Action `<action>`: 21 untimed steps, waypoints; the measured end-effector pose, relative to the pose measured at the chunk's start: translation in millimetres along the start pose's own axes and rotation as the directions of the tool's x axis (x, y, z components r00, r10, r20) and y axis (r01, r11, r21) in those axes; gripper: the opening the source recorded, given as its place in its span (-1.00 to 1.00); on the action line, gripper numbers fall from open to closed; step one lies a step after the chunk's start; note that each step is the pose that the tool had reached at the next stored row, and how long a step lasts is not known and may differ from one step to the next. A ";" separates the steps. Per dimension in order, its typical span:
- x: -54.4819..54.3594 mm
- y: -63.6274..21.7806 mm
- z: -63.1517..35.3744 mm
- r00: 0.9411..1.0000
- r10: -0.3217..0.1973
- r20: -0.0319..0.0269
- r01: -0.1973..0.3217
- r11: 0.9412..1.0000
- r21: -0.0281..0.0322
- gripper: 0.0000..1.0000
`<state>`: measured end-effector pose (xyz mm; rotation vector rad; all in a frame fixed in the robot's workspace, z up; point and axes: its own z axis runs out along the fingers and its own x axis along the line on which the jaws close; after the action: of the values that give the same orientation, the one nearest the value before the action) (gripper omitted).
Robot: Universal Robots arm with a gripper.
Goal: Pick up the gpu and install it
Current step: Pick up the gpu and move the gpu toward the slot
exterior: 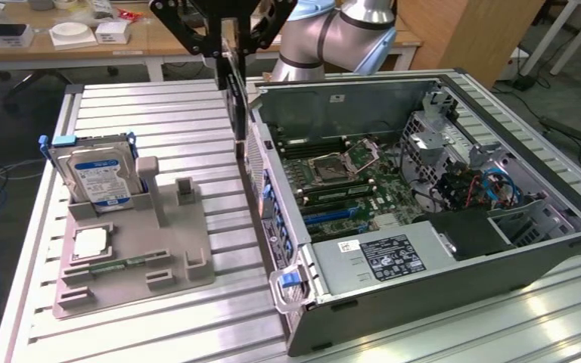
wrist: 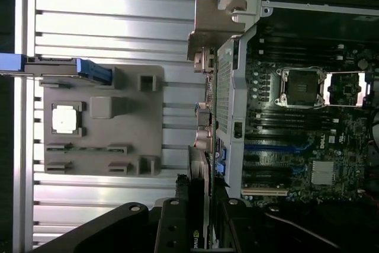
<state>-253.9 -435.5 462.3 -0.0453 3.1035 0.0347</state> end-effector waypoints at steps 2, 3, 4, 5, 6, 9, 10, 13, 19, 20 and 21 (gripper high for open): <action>-3.1 -0.1 0.1 1.000 0.000 0.000 0.000 1.000 0.000 -0.48; -4.8 -0.1 0.3 1.000 0.000 0.000 0.000 1.000 0.000 -0.48; -6.5 -0.2 0.4 1.000 0.000 0.000 0.000 1.000 0.000 -0.48; -8.1 -0.2 0.5 1.000 0.000 -0.001 0.000 1.000 0.000 -0.48; -9.8 -0.3 0.5 1.000 0.000 -0.001 0.000 1.000 0.000 -0.48; -14.5 -0.4 0.8 1.000 0.000 -0.001 0.000 1.000 0.000 -0.48; -16.2 -0.5 0.9 1.000 0.000 -0.001 0.000 1.000 0.000 -0.48; -21.1 -0.6 1.2 1.000 0.000 -0.001 0.000 1.000 0.000 -0.48; -30.7 -0.9 1.7 1.000 0.000 -0.001 0.000 1.000 0.000 -0.48; -32.2 -0.9 1.8 1.000 0.000 -0.001 0.000 1.000 0.000 -0.48; -33.7 -1.0 1.8 1.000 0.000 -0.001 0.000 1.000 0.000 -0.48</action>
<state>-220.2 -435.4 461.8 -0.0452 3.1047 0.0346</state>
